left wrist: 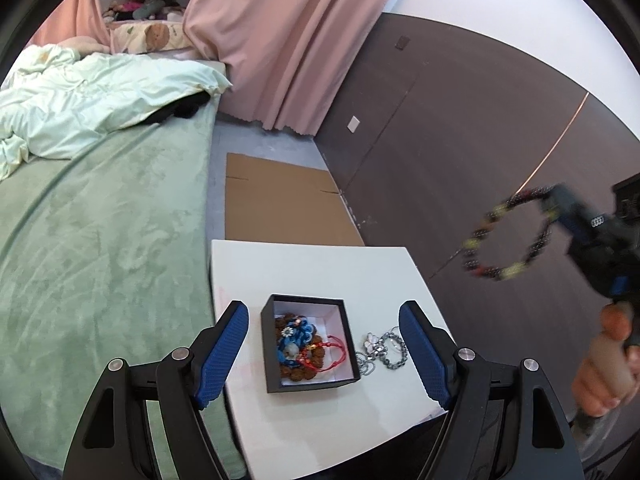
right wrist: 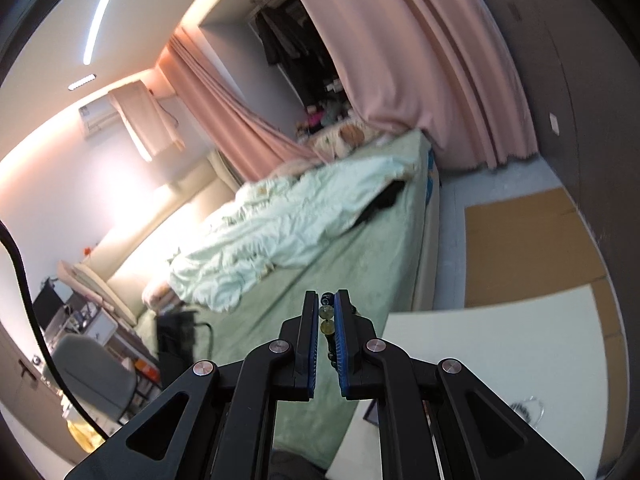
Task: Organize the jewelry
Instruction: 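Carry the bead bracelet over the black box and open right gripper, then move left gripper to the silver chain beside the grey bead bracelet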
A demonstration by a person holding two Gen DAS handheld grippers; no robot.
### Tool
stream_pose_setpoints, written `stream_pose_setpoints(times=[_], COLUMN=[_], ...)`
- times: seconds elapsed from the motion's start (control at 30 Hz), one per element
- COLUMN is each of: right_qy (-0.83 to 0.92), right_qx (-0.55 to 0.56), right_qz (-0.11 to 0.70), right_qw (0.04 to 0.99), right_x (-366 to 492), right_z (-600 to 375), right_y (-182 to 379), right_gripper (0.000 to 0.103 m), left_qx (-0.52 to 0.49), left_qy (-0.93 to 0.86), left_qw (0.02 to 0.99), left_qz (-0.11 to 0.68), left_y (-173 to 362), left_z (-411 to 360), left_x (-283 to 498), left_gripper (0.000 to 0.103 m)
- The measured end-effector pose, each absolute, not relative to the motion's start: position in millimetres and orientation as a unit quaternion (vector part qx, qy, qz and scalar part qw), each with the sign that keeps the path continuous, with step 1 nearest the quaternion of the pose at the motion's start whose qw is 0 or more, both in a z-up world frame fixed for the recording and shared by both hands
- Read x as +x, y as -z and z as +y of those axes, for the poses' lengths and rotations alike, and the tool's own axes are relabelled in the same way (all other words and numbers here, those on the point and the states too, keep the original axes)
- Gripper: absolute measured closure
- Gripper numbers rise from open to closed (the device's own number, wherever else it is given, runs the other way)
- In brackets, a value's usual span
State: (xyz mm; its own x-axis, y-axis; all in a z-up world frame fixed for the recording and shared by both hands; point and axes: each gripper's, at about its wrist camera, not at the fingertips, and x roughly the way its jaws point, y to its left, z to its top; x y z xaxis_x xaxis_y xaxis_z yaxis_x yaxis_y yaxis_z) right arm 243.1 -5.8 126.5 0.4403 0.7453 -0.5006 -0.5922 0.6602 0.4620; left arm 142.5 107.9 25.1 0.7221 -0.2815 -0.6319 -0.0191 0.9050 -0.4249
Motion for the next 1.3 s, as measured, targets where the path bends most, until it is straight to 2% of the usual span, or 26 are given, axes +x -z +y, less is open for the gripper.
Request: stream_pose_setpoints(times=[0.4,0.47,0.5,0.53,0.57,0.77,1.0,1.2,1.27,1.3], right_qy=[-0.35,-0.337,-0.328,-0.318,-0.314,-0.3,-0.291,-0.263,-0.256,-0.254], right_qx=[0.039,0.038,0.044,0.059,0.071,0.118,0.16,0.181,0.188,0.193], right_qz=[0.455,0.48,0.489,0.491,0.487,0.467,0.438,0.426,0.427,0.426], right_qw=[0.818,0.809,0.807,0.809,0.812,0.823,0.835,0.846,0.847,0.847], right_x=[280.5,286.4,289.0,290.7,291.8,279.1,260.5,251.1,250.2,249.5], right_z=[23.9,23.2,19.4,10.5,3.4,-29.8,-69.1,-101.7,-110.3,-115.3], right_y=[-21.6,-7.6,-2.7,0.6,-0.3,-2.6,-18.6,-16.9,-15.4,-15.4], right_gripper=[0.093,0.08,0.062,0.048,0.045,0.033,0.032,0.032,0.024,0.01], left_qx=[-0.22,-0.213,-0.207,-0.199,-0.193,-0.177,-0.134,-0.152,-0.162,-0.168], left_qy=[0.028,0.019,0.013,0.007,0.0,0.002,0.032,0.054,0.064,0.067], left_qw=[0.912,0.915,0.918,0.923,0.928,0.944,0.944,0.933,0.93,0.929], left_qz=[0.346,0.342,0.337,0.328,0.318,0.278,0.299,0.322,0.322,0.323], left_y=[-15.8,-15.2,-15.4,-16.6,-17.7,-19.8,-15.6,-13.0,-14.3,-15.6], left_z=[136.9,134.8,133.2,131.0,128.4,113.4,74.5,53.3,49.4,47.6], left_x=[132.0,133.7,133.4,132.9,131.5,126.7,139.1,149.9,152.5,153.8], left_gripper=[0.025,0.024,0.023,0.023,0.023,0.022,0.022,0.022,0.021,0.015])
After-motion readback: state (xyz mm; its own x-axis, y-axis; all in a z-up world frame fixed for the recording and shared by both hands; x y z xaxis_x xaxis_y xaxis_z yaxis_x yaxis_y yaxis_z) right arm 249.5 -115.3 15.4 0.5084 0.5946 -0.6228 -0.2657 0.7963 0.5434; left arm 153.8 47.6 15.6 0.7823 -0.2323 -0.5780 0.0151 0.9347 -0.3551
